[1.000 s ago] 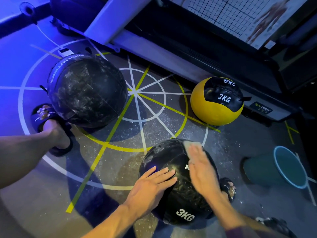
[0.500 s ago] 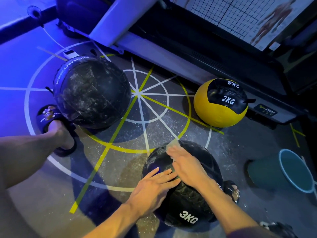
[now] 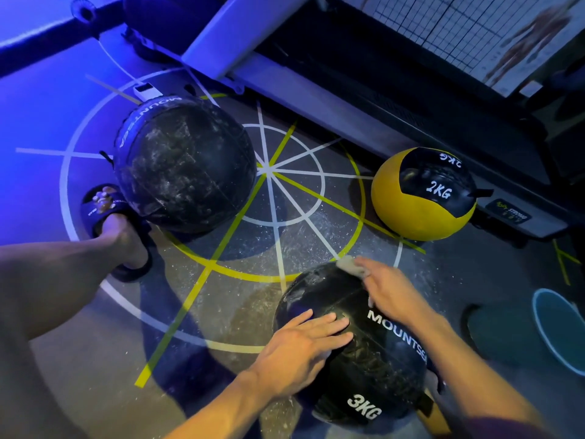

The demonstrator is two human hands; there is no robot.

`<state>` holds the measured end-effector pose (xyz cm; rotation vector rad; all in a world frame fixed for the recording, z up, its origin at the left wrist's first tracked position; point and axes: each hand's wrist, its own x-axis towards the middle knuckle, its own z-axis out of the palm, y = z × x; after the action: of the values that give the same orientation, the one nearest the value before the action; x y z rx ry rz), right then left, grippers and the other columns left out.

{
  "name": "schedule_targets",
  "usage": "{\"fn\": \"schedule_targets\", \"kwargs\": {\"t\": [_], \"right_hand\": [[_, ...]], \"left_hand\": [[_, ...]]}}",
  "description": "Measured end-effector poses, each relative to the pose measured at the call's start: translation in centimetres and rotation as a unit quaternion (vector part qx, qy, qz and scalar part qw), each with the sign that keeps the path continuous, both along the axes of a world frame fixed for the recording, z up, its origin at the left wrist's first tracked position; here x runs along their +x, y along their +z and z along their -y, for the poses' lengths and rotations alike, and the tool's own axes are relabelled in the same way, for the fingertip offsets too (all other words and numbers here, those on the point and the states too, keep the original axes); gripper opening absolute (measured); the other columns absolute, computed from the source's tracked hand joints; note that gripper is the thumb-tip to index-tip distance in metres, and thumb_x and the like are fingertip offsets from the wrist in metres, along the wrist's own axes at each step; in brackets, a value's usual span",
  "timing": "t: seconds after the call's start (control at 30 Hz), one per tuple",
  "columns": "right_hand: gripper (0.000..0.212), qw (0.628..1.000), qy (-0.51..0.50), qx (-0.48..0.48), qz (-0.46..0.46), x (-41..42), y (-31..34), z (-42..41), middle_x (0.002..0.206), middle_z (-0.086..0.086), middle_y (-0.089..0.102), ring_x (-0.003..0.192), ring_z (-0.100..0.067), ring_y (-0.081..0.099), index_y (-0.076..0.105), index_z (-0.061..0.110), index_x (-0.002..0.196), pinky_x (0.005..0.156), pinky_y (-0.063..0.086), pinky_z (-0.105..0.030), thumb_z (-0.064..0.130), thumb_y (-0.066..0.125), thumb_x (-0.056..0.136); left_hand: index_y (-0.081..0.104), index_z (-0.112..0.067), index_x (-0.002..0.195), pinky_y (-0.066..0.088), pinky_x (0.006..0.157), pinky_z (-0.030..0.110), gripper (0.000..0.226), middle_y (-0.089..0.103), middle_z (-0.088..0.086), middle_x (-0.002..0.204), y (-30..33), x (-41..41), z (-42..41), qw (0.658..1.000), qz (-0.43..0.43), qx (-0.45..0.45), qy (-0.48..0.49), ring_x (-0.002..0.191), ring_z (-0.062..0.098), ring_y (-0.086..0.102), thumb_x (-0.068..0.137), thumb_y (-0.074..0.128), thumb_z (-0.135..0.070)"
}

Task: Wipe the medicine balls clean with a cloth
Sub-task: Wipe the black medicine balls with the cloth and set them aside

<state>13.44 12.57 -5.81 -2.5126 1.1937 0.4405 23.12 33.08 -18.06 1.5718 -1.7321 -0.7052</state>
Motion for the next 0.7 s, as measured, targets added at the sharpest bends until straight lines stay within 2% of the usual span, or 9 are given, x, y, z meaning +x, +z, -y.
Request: {"fn": "schedule_targets", "kwargs": {"t": [0.1, 0.2, 0.27, 0.33, 0.47, 0.53, 0.63, 0.7], "right_hand": [[0.042, 0.995, -0.068, -0.045, 0.06, -0.1, 0.9, 2.1, 0.135, -0.014, 0.064, 0.121, -0.031, 0.062, 0.053, 0.016, 0.146, 0.1, 0.046, -0.035, 0.01, 0.043, 0.105], [0.04, 0.999, -0.029, 0.016, -0.026, 0.2, 0.4, 2.5, 0.127, -0.013, 0.068, 0.118, -0.029, 0.062, 0.053, 0.02, 0.145, 0.093, 0.044, -0.031, 0.017, 0.045, 0.106], [0.044, 0.995, -0.009, 0.048, -0.084, 0.4, -0.1, 2.4, 0.136, -0.011, 0.064, 0.123, -0.027, 0.059, 0.05, 0.022, 0.148, 0.097, 0.042, -0.029, 0.022, 0.05, 0.105], [0.049, 0.995, -0.024, 0.05, -0.082, 0.7, -0.2, 2.7, 0.146, -0.007, 0.057, 0.131, -0.027, 0.054, 0.048, 0.025, 0.15, 0.104, 0.04, -0.032, 0.024, 0.055, 0.102], [0.044, 0.996, -0.049, 0.028, -0.066, 1.6, -1.3, 3.2, 0.144, -0.01, 0.06, 0.131, -0.029, 0.055, 0.052, 0.026, 0.148, 0.106, 0.041, -0.034, 0.021, 0.048, 0.104], [0.043, 0.997, -0.007, 0.037, -0.066, 3.2, -2.2, 2.2, 0.143, -0.01, 0.06, 0.128, -0.029, 0.057, 0.055, 0.025, 0.146, 0.106, 0.042, -0.034, 0.019, 0.046, 0.104], [0.042, 0.985, 0.115, 0.086, -0.091, 4.9, -3.1, 0.4, 0.141, -0.005, 0.062, 0.122, -0.023, 0.061, 0.058, 0.03, 0.141, 0.109, 0.046, -0.036, 0.017, 0.044, 0.103], [0.044, 0.981, 0.127, 0.088, -0.116, 5.3, -2.9, 1.7, 0.142, -0.006, 0.062, 0.124, -0.024, 0.061, 0.056, 0.034, 0.142, 0.11, 0.046, -0.041, 0.019, 0.043, 0.103]], "left_hand": [[0.045, -0.041, 0.152, 0.007, 0.126, 0.029, 0.052, 0.031, -0.024, 0.162, 0.1, 0.1, 0.5, 1.0, -0.01, -0.007, -0.001, 0.152, -0.007, 0.013, 0.104, 0.044, -0.022], [0.044, -0.039, 0.153, 0.005, 0.126, 0.028, 0.056, 0.03, -0.022, 0.163, 0.2, 0.2, 0.9, 1.0, -0.008, -0.013, -0.007, 0.153, -0.005, 0.015, 0.102, 0.048, -0.017], [0.043, -0.039, 0.153, 0.004, 0.126, 0.028, 0.057, 0.029, -0.021, 0.164, 0.3, 0.3, 1.2, 1.0, -0.003, -0.017, -0.01, 0.153, -0.004, 0.015, 0.101, 0.048, -0.017], [0.041, -0.039, 0.154, 0.002, 0.125, 0.027, 0.057, 0.027, -0.022, 0.165, 0.4, 0.4, 1.4, 1.0, -0.004, -0.016, -0.012, 0.154, -0.003, 0.014, 0.101, 0.047, -0.017], [0.043, -0.038, 0.154, 0.002, 0.125, 0.026, 0.057, 0.029, -0.021, 0.164, 0.4, 0.5, 1.6, 1.0, -0.016, -0.016, -0.013, 0.154, -0.002, 0.016, 0.102, 0.047, -0.016], [0.045, -0.038, 0.153, 0.003, 0.125, 0.025, 0.055, 0.03, -0.02, 0.164, 0.3, 0.6, 1.7, 1.0, -0.018, -0.02, -0.009, 0.153, 0.0, 0.02, 0.102, 0.047, -0.017], [0.045, -0.04, 0.152, 0.001, 0.124, 0.024, 0.054, 0.03, -0.021, 0.164, 0.0, 0.8, 1.5, 1.0, -0.016, -0.02, -0.005, 0.153, 0.002, 0.024, 0.103, 0.048, -0.018], [0.044, -0.04, 0.152, -0.001, 0.124, 0.024, 0.055, 0.029, -0.021, 0.164, -0.3, 0.7, 1.5, 1.0, -0.012, -0.026, -0.002, 0.153, 0.001, 0.023, 0.103, 0.05, -0.017]]}}
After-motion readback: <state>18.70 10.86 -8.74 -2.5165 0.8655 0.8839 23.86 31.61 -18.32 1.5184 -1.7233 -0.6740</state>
